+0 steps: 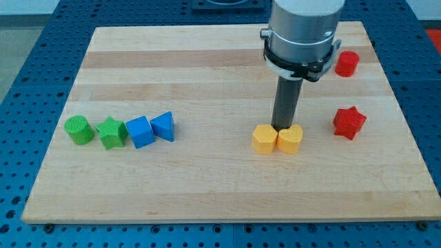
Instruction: Slide red star towards the yellow heart
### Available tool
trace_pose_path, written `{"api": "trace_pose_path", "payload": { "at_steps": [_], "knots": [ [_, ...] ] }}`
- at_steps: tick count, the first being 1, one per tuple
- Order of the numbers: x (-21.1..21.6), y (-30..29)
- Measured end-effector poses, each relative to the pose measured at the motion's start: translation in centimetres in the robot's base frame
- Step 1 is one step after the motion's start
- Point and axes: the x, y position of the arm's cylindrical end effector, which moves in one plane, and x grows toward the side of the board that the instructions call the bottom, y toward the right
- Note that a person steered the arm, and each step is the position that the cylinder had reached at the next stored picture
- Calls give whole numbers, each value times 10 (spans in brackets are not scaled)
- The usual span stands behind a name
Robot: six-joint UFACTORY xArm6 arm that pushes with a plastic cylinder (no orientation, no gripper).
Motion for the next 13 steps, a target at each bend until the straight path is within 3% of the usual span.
{"api": "trace_pose_path", "payload": {
  "at_steps": [2,4,5,9,11,13],
  "knots": [
    [-72,14],
    [-83,96],
    [-44,116],
    [-21,117],
    [-15,164],
    [9,148]
  ]
}}
